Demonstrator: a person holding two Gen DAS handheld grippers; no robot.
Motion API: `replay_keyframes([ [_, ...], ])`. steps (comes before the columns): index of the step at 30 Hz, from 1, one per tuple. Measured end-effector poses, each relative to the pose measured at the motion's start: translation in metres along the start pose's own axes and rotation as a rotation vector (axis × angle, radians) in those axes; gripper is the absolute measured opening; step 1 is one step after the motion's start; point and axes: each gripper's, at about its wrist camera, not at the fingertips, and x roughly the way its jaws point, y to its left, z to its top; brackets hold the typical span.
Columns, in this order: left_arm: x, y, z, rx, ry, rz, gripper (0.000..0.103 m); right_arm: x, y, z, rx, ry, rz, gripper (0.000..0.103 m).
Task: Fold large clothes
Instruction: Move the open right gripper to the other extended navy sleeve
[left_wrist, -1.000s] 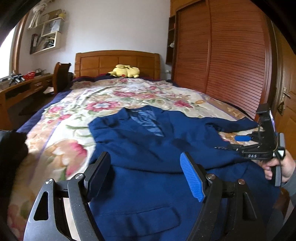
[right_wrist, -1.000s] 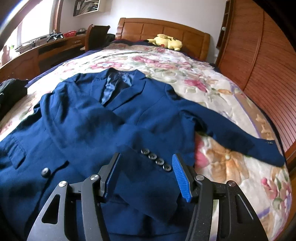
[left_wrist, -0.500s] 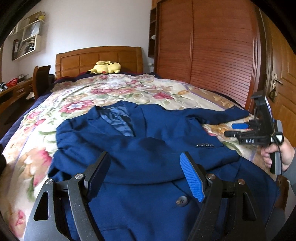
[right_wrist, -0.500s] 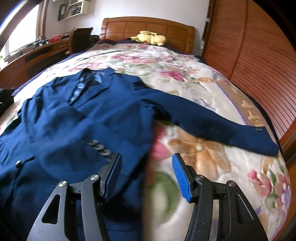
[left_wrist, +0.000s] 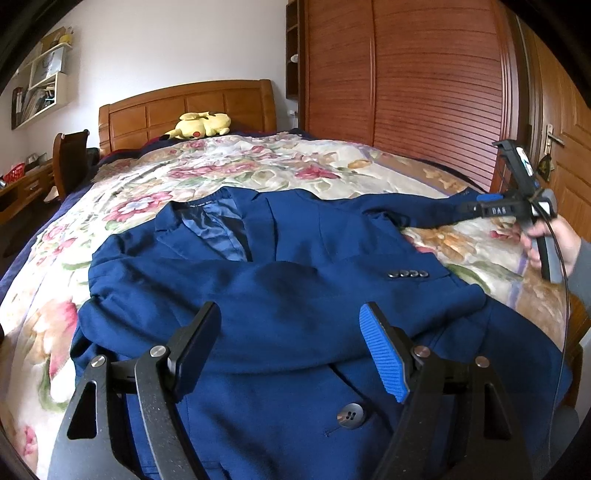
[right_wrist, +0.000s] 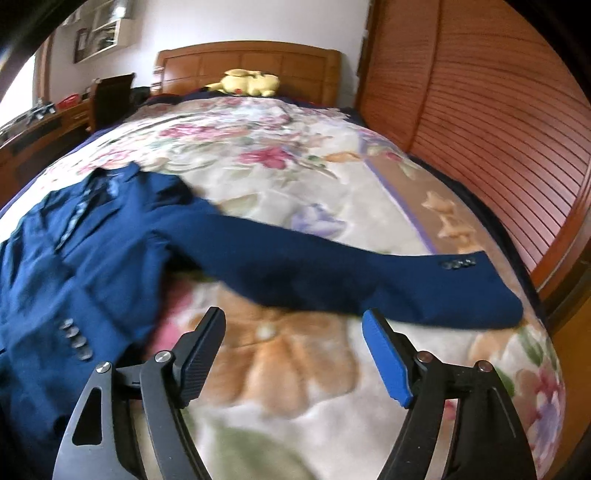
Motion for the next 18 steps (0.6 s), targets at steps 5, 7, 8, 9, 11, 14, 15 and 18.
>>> replay_keyframes([
  [5, 0.004, -0.002, -0.001, 0.002, 0.009, 0.0, 0.078, 0.018, -0.047, 0.012, 0.073, 0.019, -0.058, 0.078],
  [7, 0.007, -0.003, -0.001, 0.001, 0.015, -0.002, 0.078, 0.024, -0.061, 0.017, 0.108, 0.024, -0.08, 0.078],
  [8, 0.009, -0.003, -0.002, 0.001, 0.019, -0.003, 0.078, 0.026, -0.07, 0.019, 0.128, 0.027, -0.093, 0.078],
  [9, 0.01, -0.003, -0.002, 0.002, 0.022, -0.003, 0.078, 0.027, -0.077, 0.021, 0.142, 0.03, -0.103, 0.078],
  [11, 0.012, -0.003, -0.003, 0.001, 0.028, -0.004, 0.078, 0.032, -0.09, 0.024, 0.17, 0.029, -0.128, 0.078],
  [14, 0.013, -0.003, -0.003, -0.001, 0.034, -0.004, 0.078, 0.038, -0.108, 0.026, 0.21, 0.042, -0.167, 0.078],
  [15, 0.014, -0.003, -0.004, -0.003, 0.036, -0.005, 0.078, 0.04, -0.113, 0.026, 0.219, 0.048, -0.182, 0.078],
  [18, 0.015, -0.003, -0.004, -0.006, 0.041, -0.006, 0.078, 0.047, -0.125, 0.024, 0.265, 0.075, -0.226, 0.078],
])
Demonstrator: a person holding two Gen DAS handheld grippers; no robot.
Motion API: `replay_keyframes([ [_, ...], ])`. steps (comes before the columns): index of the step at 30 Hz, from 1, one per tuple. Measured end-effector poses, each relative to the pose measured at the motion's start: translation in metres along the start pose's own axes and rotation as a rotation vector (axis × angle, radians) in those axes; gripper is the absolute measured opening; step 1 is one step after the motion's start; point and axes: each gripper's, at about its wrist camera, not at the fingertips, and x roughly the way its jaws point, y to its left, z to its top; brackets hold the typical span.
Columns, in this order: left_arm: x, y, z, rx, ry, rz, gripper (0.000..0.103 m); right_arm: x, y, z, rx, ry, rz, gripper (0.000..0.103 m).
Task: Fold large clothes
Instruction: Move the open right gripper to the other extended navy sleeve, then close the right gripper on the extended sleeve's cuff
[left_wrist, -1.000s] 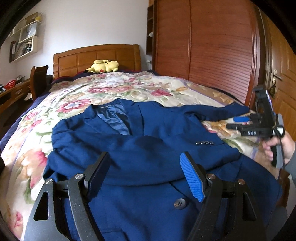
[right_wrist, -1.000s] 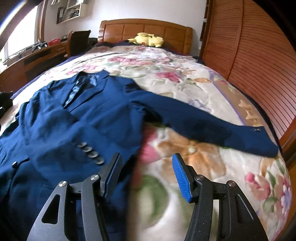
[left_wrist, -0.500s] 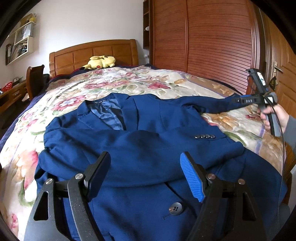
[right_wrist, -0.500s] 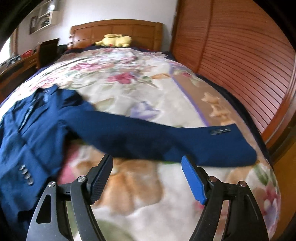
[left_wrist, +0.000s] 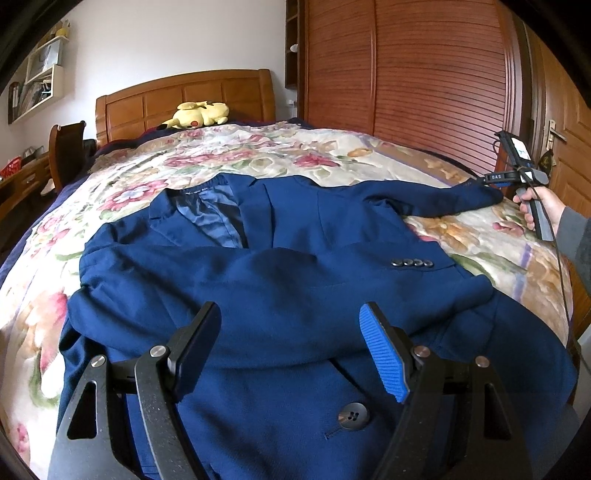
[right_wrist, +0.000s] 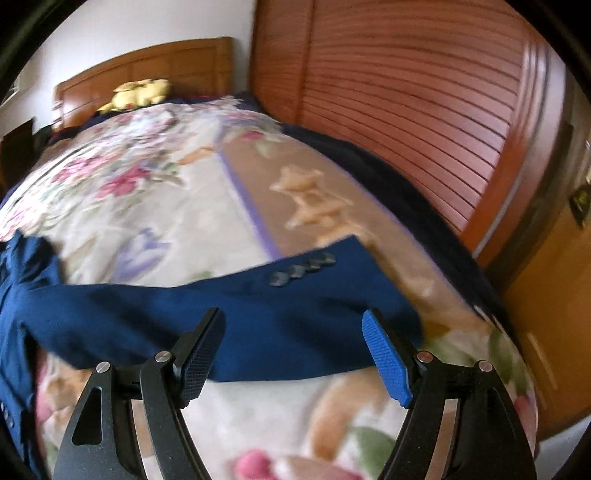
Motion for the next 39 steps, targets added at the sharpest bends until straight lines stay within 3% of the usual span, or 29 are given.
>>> replay_keyframes([
  [11, 0.001, 0.0, 0.0, -0.002, 0.006, -0.002, 0.078, 0.035, -0.019, -0.008, 0.165, 0.085, -0.041, 0.078],
  [15, 0.001, 0.0, 0.0, -0.003, 0.005, -0.002, 0.078, 0.051, -0.017, -0.005, 0.154, 0.152, -0.024, 0.079],
  [18, 0.001, 0.0, 0.0, -0.003, 0.005, -0.002, 0.078, 0.051, -0.013, -0.004, 0.121, 0.148, -0.03, 0.079],
  [19, 0.001, 0.0, 0.0, -0.003, 0.004, -0.002, 0.078, 0.051, -0.011, -0.005, 0.112, 0.146, -0.029, 0.076],
  [20, 0.001, 0.0, 0.0, -0.003, 0.004, -0.002, 0.078, 0.052, -0.01, -0.006, 0.1, 0.143, -0.027, 0.066],
  [22, 0.001, 0.001, -0.001, -0.004, 0.004, -0.002, 0.078, 0.052, -0.009, -0.008, 0.084, 0.138, -0.016, 0.043],
  [23, 0.001, 0.001, -0.001, -0.004, 0.004, -0.002, 0.078, 0.05, -0.008, -0.009, 0.077, 0.137, 0.006, 0.025],
  [26, 0.0, 0.001, -0.001, -0.008, -0.001, -0.004, 0.078, 0.043, -0.002, -0.012, 0.024, 0.141, 0.044, 0.01],
  [30, -0.004, 0.003, -0.001, -0.014, -0.015, -0.007, 0.078, 0.021, 0.009, -0.01, -0.024, 0.092, 0.047, 0.008],
  [39, -0.022, 0.016, 0.002, -0.052, -0.057, -0.012, 0.078, -0.077, 0.072, 0.003, -0.166, -0.078, 0.123, 0.007],
])
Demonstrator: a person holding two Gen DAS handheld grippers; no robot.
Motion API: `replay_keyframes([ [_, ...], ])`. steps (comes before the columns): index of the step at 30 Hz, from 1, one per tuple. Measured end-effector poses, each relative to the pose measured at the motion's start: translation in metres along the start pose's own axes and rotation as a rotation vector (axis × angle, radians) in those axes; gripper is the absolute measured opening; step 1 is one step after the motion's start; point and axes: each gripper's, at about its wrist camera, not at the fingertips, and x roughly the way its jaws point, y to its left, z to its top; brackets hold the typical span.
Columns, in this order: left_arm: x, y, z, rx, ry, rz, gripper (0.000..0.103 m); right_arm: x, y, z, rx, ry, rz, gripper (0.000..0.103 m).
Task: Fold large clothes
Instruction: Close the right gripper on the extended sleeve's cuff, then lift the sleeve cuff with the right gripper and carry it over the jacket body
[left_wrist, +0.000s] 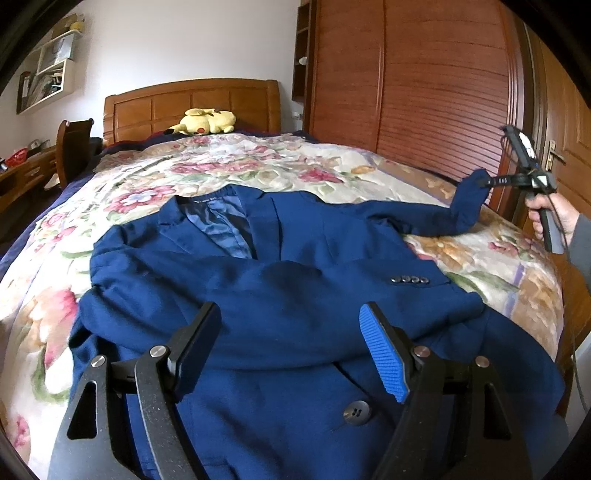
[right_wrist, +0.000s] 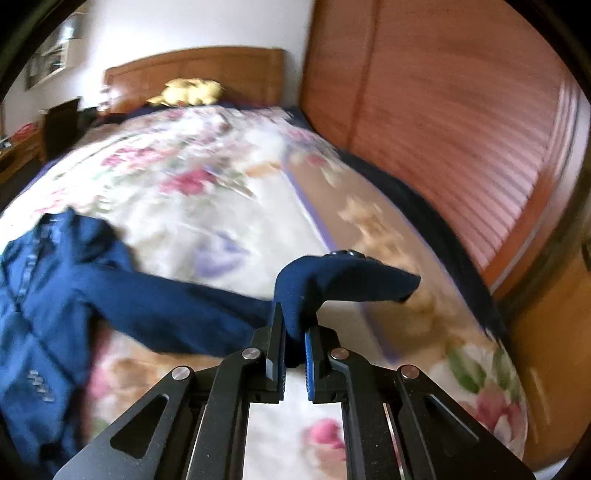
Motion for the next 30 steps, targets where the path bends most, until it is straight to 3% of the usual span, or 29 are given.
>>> replay_keyframes([
  [13, -0.034, 0.036, -0.008, -0.022, -0.027, 0.062, 0.078, -0.108, 0.133, 0.016, -0.211, -0.196, 0.169, 0.007],
  [30, -0.087, 0.096, -0.026, -0.094, -0.066, 0.137, 0.078, -0.151, 0.232, 0.016, -0.357, -0.266, 0.346, 0.007],
])
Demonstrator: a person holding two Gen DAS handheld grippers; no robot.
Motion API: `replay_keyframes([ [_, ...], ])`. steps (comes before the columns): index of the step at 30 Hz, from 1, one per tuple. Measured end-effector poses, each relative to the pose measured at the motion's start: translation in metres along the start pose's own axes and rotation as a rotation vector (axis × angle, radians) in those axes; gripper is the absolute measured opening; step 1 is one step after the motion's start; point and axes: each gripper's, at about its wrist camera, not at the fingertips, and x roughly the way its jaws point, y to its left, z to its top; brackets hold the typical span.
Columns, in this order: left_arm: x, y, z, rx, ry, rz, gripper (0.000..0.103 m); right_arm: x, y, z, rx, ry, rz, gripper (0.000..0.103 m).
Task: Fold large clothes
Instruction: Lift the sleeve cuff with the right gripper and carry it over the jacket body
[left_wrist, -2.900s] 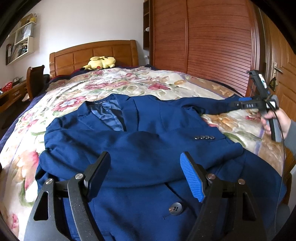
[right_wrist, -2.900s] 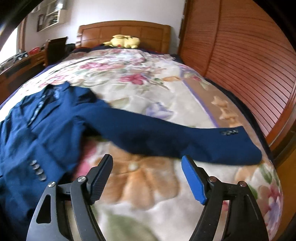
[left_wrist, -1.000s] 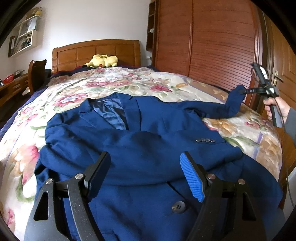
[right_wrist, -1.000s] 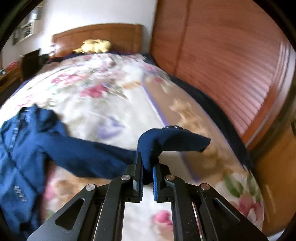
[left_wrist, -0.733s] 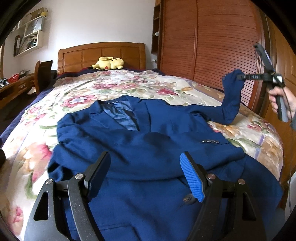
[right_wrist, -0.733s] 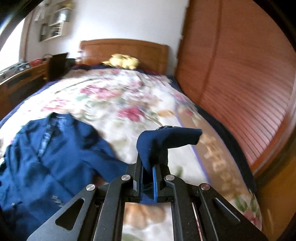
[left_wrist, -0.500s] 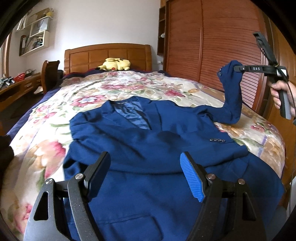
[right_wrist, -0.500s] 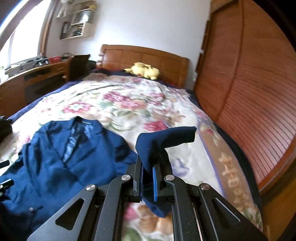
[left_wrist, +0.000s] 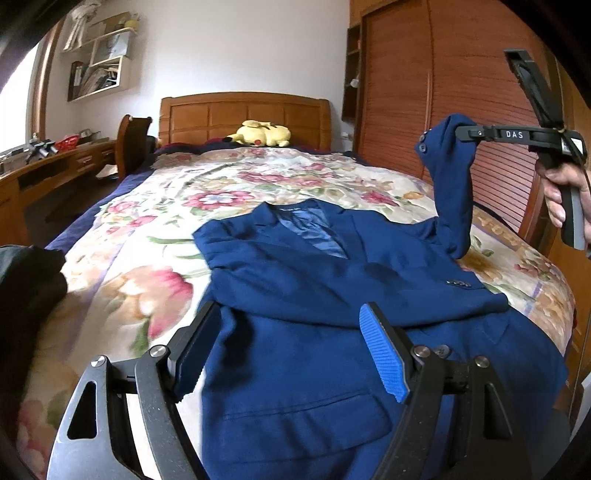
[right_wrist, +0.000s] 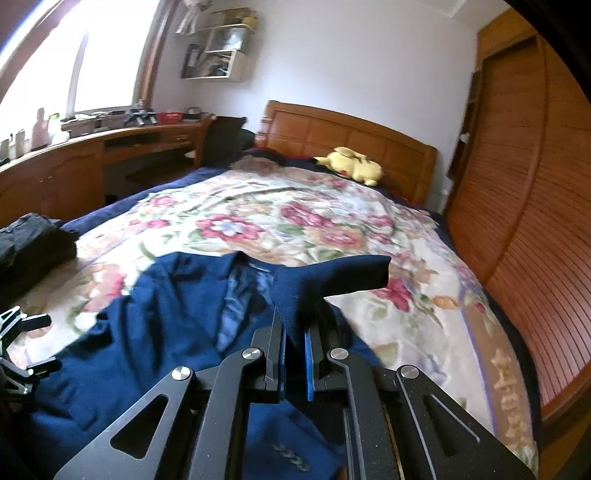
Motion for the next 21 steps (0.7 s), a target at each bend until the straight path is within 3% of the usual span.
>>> replay_keyframes([
  [13, -0.017, 0.031, -0.004, -0.046, -0.029, 0.034, 0.078, -0.016, 0.051, 0.02, -0.073, -0.07, 0.116, 0.007],
  [21, -0.021, 0.04, -0.004, -0.055, -0.041, 0.047, 0.078, -0.003, 0.067, 0.021, -0.099, -0.038, 0.146, 0.007],
])
